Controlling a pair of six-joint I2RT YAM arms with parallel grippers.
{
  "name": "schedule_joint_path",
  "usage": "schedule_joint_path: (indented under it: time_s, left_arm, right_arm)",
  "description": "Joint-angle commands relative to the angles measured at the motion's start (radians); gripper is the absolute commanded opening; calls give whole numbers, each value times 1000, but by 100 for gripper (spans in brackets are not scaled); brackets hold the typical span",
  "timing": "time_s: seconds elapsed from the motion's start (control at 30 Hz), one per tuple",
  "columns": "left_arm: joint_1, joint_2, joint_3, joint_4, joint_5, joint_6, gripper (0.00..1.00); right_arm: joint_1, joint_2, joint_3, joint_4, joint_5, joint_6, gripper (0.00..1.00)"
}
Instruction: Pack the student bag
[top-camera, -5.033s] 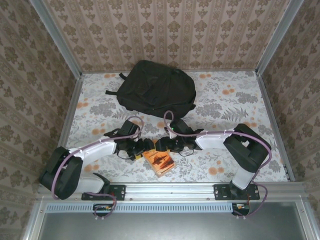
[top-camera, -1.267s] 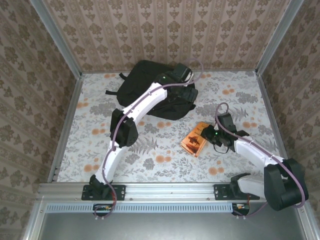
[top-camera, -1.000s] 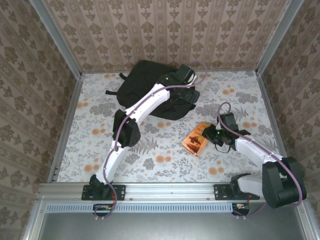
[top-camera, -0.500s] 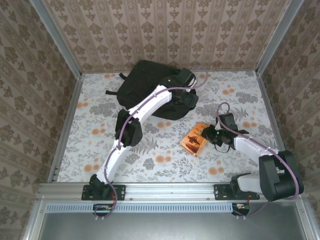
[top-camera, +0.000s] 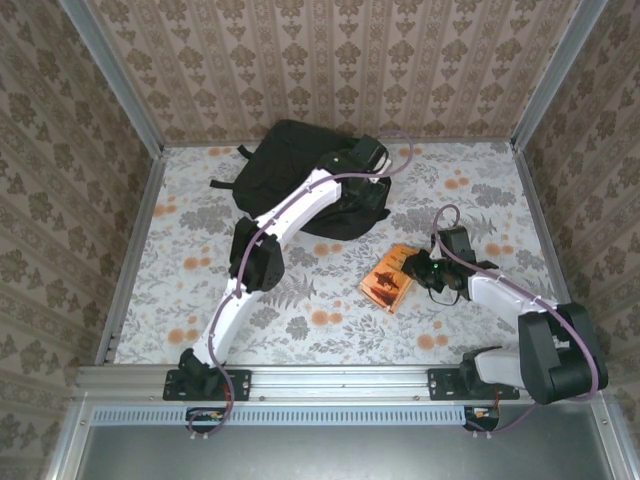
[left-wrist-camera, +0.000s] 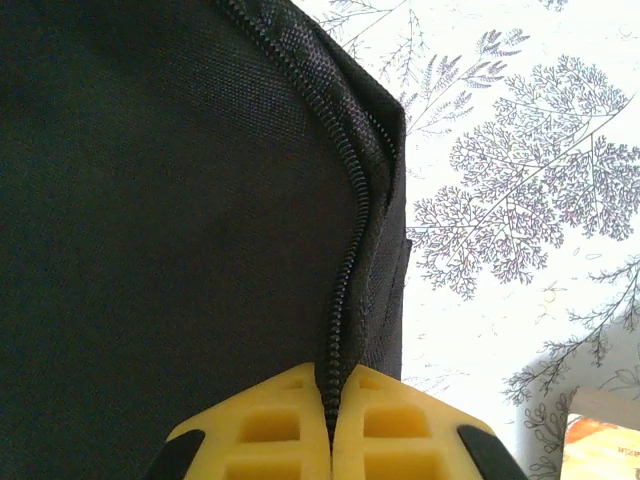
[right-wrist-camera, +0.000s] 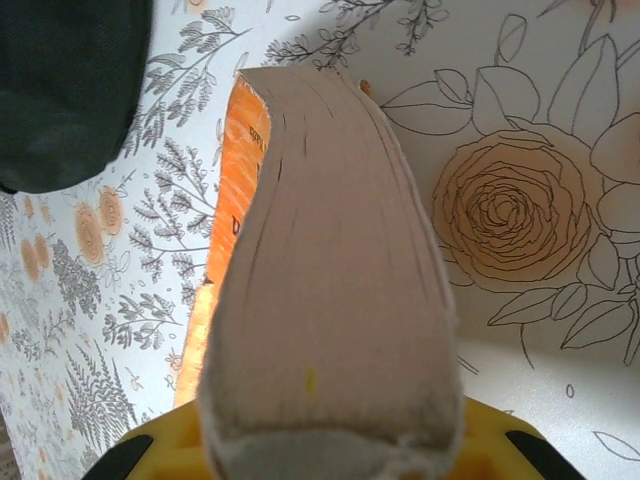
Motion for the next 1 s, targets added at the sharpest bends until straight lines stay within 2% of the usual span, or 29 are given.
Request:
schedule_joint_path:
  time_s: [0.0,0.3,0.5,0.63,0.8,0.97]
  left_arm:
    - [17,-60,13,4,8,11,0]
    - [30,-321,-105,65,-121,78,0]
    - [45,-422,-191,72,-77,66,0]
    - [52,-506,-299,122,-162,51,0]
    - [60,-635,-469,227,-161,34,0]
    - [68,-672,-530,243,-149,14,0]
  right_arm:
    - [-5,-69,-6,-55,48,7,0]
    - [-5,-187,75,-159,94,-23,0]
    - [-5,-154,110,-155,32,-20,0]
    - [-8,-211,145,-184,51,-13,0]
    - [-14,-288,241,-147,-19,60,0]
    - [-15,-281,360,-59,-48,159,0]
